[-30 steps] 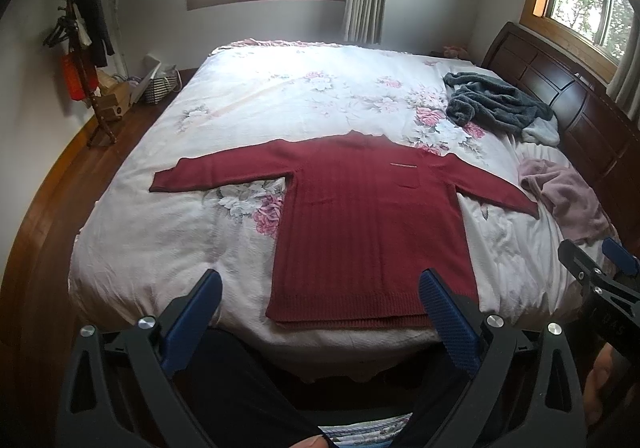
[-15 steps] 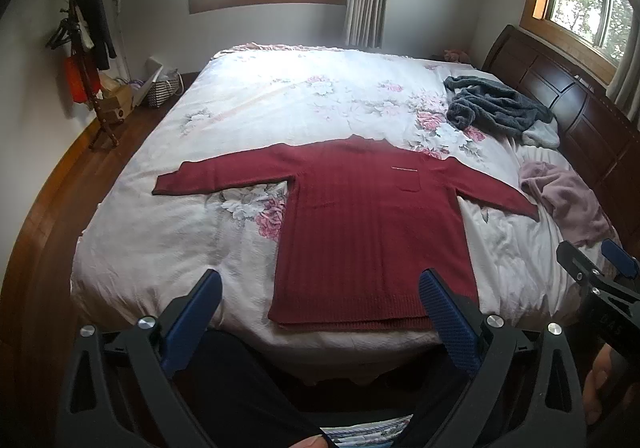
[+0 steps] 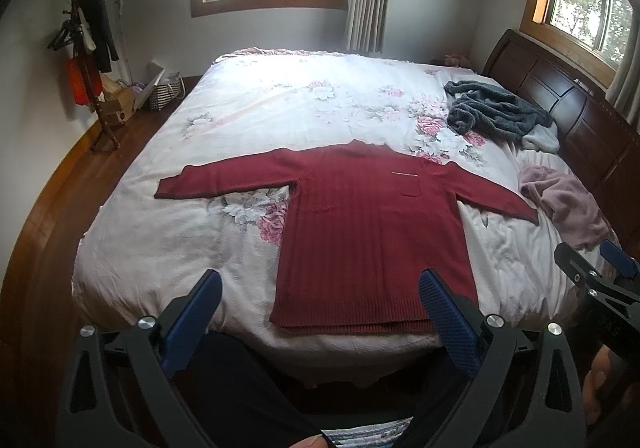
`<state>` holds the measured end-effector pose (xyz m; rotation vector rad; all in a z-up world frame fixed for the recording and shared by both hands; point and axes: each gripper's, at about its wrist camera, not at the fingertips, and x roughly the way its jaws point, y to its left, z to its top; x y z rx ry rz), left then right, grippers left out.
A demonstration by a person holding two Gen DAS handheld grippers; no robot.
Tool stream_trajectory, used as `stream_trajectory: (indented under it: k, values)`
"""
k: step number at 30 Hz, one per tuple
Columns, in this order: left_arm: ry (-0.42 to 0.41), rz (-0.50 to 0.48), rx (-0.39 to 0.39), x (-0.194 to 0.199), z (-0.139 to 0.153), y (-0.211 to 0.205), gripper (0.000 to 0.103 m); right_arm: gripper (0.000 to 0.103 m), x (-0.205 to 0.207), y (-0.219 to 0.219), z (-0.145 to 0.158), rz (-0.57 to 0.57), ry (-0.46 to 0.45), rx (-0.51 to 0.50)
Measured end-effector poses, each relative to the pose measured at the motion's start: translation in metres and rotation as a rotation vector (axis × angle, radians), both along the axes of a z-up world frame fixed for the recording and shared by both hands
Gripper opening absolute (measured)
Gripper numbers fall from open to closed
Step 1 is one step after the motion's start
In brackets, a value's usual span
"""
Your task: Fold small clothes
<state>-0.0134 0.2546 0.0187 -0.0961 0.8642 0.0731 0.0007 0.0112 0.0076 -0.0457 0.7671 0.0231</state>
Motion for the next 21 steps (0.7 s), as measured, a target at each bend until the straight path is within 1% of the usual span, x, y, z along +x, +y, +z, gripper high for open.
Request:
stream_trajectory:
  k: [12, 21]
  values:
    - [0.006, -0.002, -0.003, 0.001, -0.001, 0.002, 0.099, 0.100, 0.000, 0.000, -0.001, -0.001, 0.002, 0.000]
    - [0.032, -0.003, -0.017, 0.013, -0.007, 0.003, 0.099, 0.100, 0.011, -0.005, -0.013, -0.008, 0.031, 0.004]
